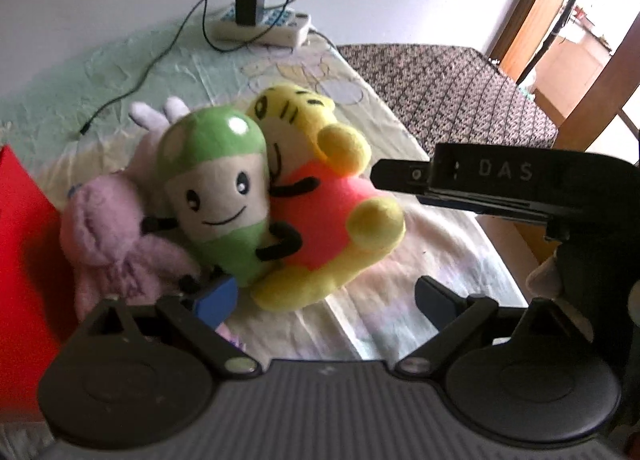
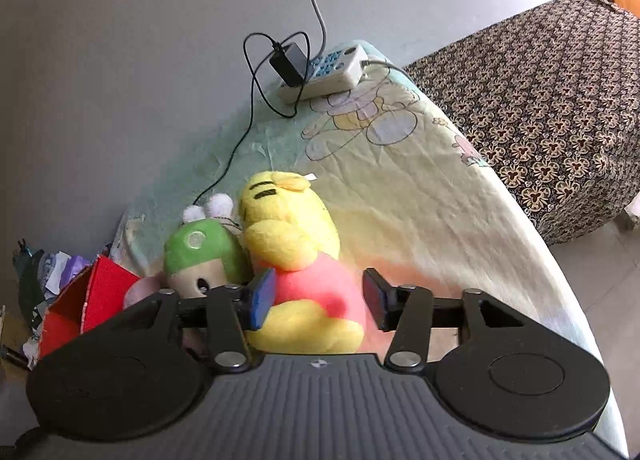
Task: Organize objects
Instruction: 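Close the right gripper on the yellow-and-pink Pooh plush's pink shirt, then lift the Pooh plush with the right gripper and carry it to the red box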
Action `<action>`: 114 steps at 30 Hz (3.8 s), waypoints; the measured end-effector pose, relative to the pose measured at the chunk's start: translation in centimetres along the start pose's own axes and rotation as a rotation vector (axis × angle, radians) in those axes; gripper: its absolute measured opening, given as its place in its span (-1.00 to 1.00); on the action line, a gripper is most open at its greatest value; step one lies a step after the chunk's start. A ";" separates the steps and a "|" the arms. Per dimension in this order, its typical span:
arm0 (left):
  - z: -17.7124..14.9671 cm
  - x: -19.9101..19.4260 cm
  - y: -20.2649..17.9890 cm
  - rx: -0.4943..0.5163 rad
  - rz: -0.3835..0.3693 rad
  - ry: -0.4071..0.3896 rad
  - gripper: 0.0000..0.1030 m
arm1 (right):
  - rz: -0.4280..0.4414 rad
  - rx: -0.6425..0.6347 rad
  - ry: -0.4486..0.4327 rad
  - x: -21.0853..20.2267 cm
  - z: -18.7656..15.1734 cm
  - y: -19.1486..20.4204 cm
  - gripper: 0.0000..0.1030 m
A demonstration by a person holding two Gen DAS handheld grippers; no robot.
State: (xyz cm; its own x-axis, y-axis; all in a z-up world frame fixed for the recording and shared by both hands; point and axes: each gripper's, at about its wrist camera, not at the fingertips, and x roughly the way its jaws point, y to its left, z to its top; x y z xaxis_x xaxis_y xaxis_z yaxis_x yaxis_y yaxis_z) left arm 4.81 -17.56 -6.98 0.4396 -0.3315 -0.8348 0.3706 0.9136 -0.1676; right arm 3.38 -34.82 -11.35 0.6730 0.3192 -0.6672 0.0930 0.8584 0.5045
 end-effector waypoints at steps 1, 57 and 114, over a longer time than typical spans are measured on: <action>0.2 0.4 -0.1 0.006 -0.001 0.007 0.89 | -0.003 0.000 0.008 0.4 0.1 -0.2 0.06; -3.2 -0.8 -6.0 0.276 -0.179 0.029 0.84 | 0.333 0.097 0.093 -8.2 -6.6 -2.5 -0.38; -6.4 -8.4 24.0 0.106 0.067 -0.128 0.78 | 0.384 -0.091 -0.073 4.0 -11.6 23.0 -0.44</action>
State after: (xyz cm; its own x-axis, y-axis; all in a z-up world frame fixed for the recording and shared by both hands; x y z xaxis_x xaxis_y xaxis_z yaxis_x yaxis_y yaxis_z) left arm 4.78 8.63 -7.37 0.5647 -0.3039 -0.7673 0.4179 0.9070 -0.0516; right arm -0.34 -9.11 -8.72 0.6970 0.5972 -0.3970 -0.2387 0.7153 0.6568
